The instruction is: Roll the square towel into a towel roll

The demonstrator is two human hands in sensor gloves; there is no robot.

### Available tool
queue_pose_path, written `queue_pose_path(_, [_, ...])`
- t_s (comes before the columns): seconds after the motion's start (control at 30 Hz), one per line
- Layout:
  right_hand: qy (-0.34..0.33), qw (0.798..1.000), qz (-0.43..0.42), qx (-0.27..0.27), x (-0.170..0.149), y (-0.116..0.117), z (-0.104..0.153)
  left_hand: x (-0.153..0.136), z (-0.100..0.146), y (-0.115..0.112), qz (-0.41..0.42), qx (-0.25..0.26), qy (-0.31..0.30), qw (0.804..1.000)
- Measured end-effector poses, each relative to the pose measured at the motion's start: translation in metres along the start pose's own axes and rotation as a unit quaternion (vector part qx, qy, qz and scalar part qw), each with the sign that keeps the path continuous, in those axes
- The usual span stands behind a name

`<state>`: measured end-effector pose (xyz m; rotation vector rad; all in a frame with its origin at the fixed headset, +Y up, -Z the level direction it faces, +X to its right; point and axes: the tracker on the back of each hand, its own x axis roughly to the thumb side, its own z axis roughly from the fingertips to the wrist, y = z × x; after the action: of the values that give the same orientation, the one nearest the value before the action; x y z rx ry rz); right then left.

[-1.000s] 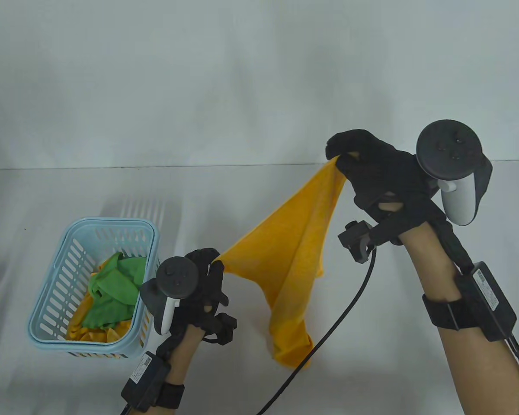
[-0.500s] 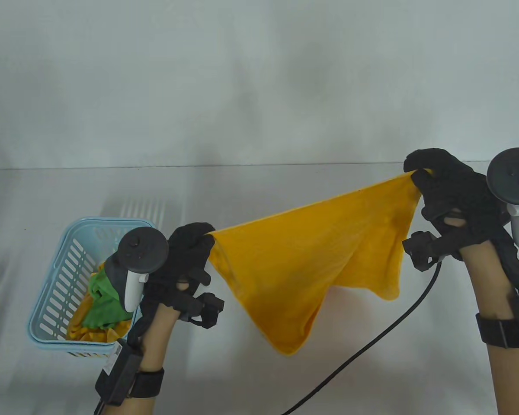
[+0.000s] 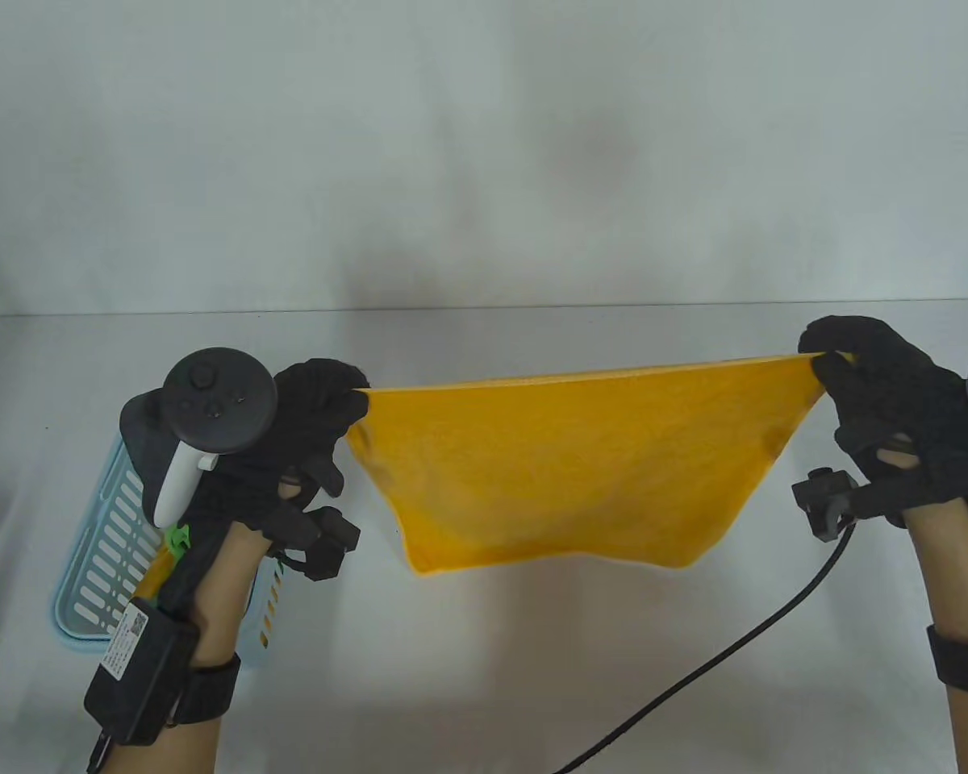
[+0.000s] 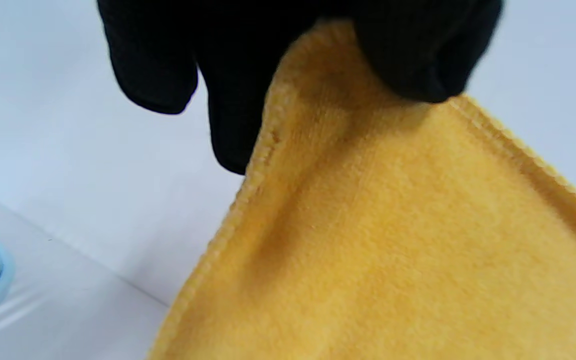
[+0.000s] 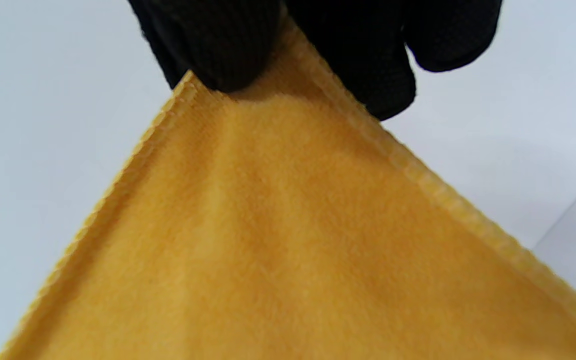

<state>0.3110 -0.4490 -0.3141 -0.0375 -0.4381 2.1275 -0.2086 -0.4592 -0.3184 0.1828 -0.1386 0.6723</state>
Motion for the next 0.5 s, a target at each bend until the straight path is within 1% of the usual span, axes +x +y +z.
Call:
queue_pose_path(0.2, [-0.022, 0.998, -0.058, -0.026, 0.022, -0.022, 0.017, 0.017, 0.006, 0.028, 0.068, 0.046, -0.03, 0.996])
queue_pose_path(0.3, [-0.031, 0.997, -0.057, -0.036, 0.033, -0.028, 0.014, 0.025, 0.001, 0.04, 0.06, 0.065, -0.038, 0.995])
queue_pose_path(0.4, [-0.023, 0.998, -0.025, -0.045, 0.034, -0.021, 0.003, 0.026, -0.013, 0.042, 0.032, 0.066, -0.027, 0.997])
queue_pose_path(0.47, [-0.002, 0.999, 0.026, -0.043, 0.027, -0.006, -0.011, 0.019, -0.031, 0.034, -0.012, 0.053, 0.006, 0.998])
queue_pose_path(0.5, [0.014, 0.997, 0.059, -0.039, 0.021, 0.005, -0.02, 0.013, -0.042, 0.028, -0.034, 0.04, 0.022, 0.998])
